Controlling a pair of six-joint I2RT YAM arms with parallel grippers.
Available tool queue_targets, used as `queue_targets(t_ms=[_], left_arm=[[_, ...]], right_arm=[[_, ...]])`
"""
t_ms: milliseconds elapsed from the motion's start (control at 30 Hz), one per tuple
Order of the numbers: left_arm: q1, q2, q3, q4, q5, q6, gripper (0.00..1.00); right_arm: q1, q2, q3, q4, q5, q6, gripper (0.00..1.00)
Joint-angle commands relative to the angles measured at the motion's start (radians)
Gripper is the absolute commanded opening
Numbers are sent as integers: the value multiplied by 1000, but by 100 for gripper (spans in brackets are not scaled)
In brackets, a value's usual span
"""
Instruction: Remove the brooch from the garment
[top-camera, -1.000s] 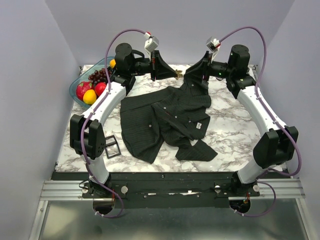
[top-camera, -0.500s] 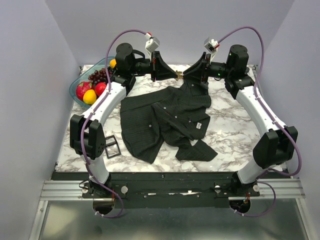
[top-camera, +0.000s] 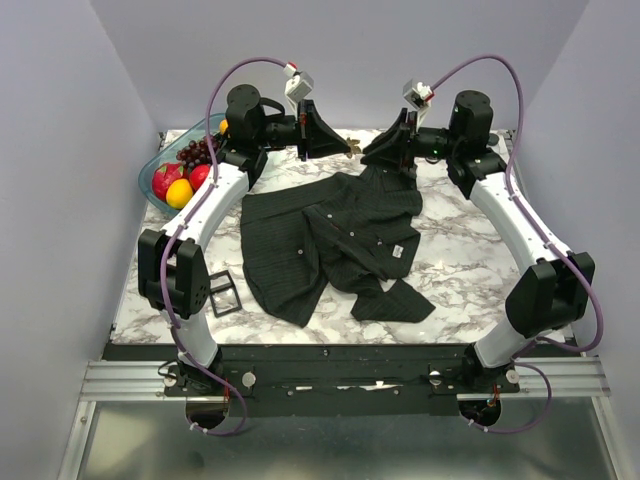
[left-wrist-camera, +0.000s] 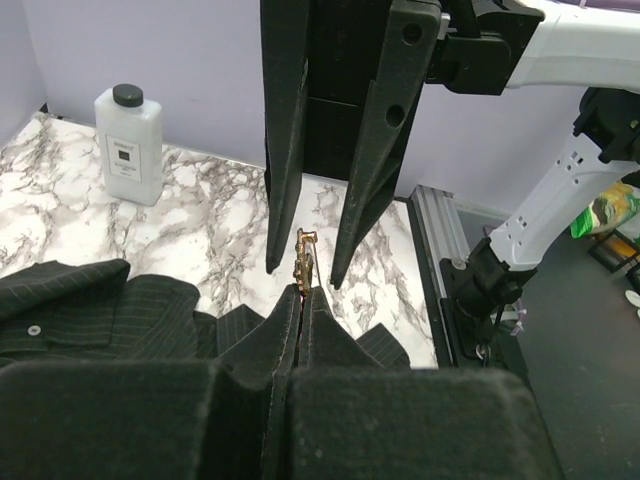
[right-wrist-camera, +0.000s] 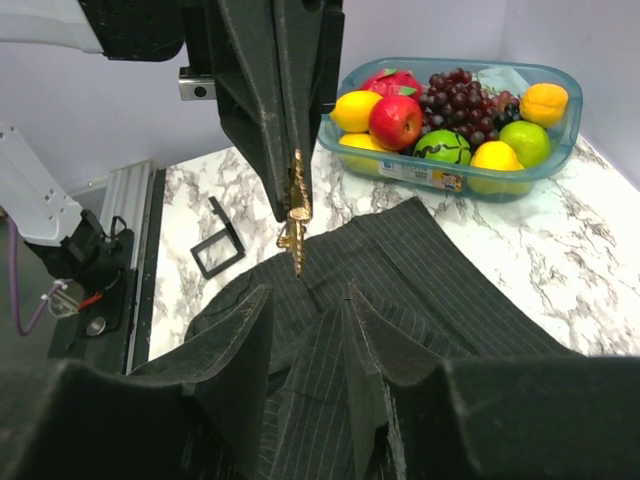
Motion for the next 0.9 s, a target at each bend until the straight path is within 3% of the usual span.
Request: queue_targets(t_ms=[0,333,867], left_arm=[[-5,-27,1,14,-3,-2,0],[-8,-26,-2,5,0,6,0],[-9,-21,1,-40,-3,40,0]], right_arm=[[13,-3,20,49,-41,38,41],[27,16,-1,150,-24,158,37],[41,34,-7,175,14,203,11]])
